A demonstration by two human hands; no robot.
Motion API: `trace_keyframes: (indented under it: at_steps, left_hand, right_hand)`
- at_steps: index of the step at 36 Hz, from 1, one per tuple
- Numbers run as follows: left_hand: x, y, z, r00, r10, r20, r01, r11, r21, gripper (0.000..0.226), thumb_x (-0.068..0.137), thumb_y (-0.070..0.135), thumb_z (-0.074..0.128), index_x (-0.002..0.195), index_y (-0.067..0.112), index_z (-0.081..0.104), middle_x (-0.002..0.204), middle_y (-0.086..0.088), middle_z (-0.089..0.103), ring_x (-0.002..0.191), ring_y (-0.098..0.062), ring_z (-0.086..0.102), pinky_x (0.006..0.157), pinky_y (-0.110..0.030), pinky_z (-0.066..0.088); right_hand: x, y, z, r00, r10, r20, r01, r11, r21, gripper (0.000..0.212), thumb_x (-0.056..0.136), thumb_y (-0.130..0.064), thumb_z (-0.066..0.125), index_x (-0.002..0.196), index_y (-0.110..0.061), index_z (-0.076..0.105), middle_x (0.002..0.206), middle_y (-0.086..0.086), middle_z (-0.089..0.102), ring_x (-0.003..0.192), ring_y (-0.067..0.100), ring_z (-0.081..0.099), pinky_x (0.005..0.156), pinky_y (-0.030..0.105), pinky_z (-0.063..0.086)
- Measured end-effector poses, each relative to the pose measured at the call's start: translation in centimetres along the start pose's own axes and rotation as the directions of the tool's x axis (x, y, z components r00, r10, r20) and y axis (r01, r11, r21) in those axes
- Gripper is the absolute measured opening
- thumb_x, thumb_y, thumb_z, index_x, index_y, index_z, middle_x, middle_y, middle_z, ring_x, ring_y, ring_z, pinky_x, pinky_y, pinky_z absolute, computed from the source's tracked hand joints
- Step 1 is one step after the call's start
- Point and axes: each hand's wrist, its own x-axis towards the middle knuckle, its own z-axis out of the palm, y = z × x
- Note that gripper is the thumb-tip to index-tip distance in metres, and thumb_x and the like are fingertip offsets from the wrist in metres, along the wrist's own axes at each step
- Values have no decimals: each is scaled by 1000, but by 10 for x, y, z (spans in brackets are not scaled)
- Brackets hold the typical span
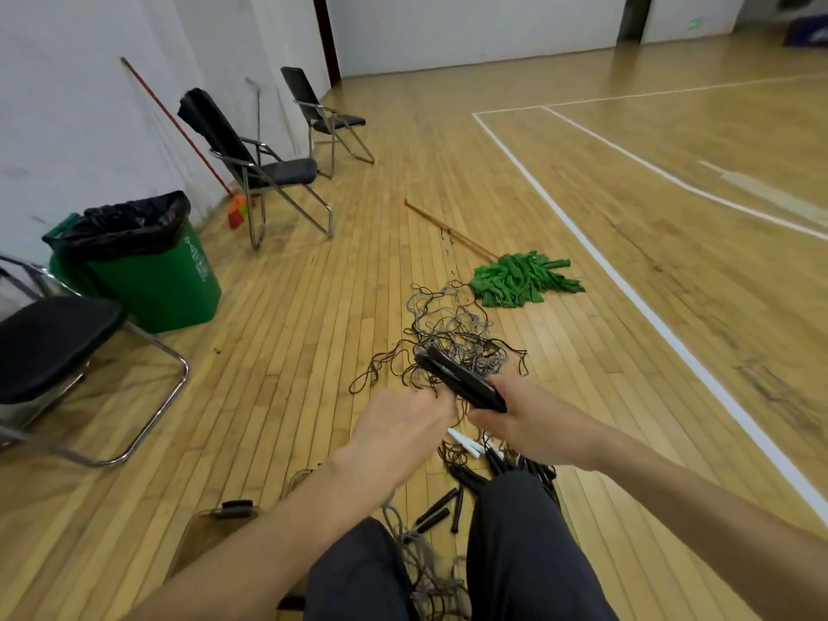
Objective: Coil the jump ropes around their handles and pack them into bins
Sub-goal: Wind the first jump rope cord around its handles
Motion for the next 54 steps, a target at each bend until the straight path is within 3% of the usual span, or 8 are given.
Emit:
trace_keyframes:
  at_steps: [10, 20, 25, 31, 34, 40, 47, 54]
  left_hand:
    - [11, -14, -11, 935, 355, 22, -352, 933, -76, 36, 104, 38, 43, 119, 10, 59, 110, -3, 61, 102, -19, 61, 78, -26, 46]
    - [17, -25, -40, 948, 318, 10, -271, 825, -495, 46, 69, 57, 82, 71, 20, 56, 66, 15, 49, 61, -2, 42, 59, -20, 33]
    - [18, -27, -55, 953, 294, 70, -50, 382, -923, 42, 65, 19, 93, 78, 19, 53, 60, 8, 54, 56, -11, 47, 53, -21, 36]
    - [20, -31, -60, 962, 274, 15, 15, 2, -1000, 26, 69, 21, 83, 74, 24, 58, 72, -2, 56, 63, -19, 52, 59, -33, 40]
    - [18, -30, -61, 969, 249, -4, -6, 5, -1000, 28, 70, 18, 84, 73, 25, 58, 71, 3, 58, 61, -14, 54, 57, -27, 42]
    - [14, -28, -61, 987, 154, -35, -68, 212, -975, 33, 73, 9, 87, 74, 21, 57, 63, 7, 55, 58, -13, 48, 54, -21, 40]
    - [14, -31, -57, 987, 144, -69, -104, 252, -962, 30, 75, 16, 87, 75, 22, 58, 65, 2, 54, 60, -16, 47, 56, -26, 39]
    - [21, -25, -41, 994, 106, -25, -4, -200, -980, 24, 87, 34, 71, 72, 16, 64, 59, 6, 57, 48, -6, 51, 50, -14, 42]
  right_hand:
    - [2, 9, 5, 977, 134, 168, -64, 927, -369, 21, 103, -31, 52, 86, -20, 45, 75, 1, 52, 58, 16, 46, 53, 28, 35]
    - [-24, 7, -12, 927, -6, 375, 149, 924, -352, 20, 102, -31, 56, 91, -14, 53, 73, -1, 49, 62, 16, 43, 59, 31, 37]
    - [-42, -3, -29, 904, -143, 402, 248, 943, -221, 17, 102, -30, 57, 87, -28, 52, 78, 1, 55, 65, 14, 47, 63, 33, 43]
    - [-44, -14, -39, 912, -289, 290, 326, 942, -86, 15, 101, -29, 60, 94, -16, 58, 81, 3, 62, 67, 16, 56, 63, 34, 47]
    - [-43, -14, -33, 913, -331, 237, 350, 936, -40, 31, 96, -38, 66, 75, -22, 50, 60, -10, 48, 52, 4, 43, 52, 19, 34]
    - [-34, -7, -17, 951, -274, 142, 280, 960, -22, 76, 73, -93, 41, 64, -17, 44, 58, -6, 36, 49, 10, 32, 51, 26, 28]
    - [-31, -9, -12, 969, -223, 111, 223, 975, 8, 56, 88, -73, 47, 58, -25, 44, 52, -10, 38, 47, 11, 35, 53, 26, 31]
    - [-29, -15, -17, 952, -303, 37, 295, 945, 141, 55, 83, -81, 42, 59, -33, 52, 58, 0, 43, 50, 16, 35, 52, 30, 31]
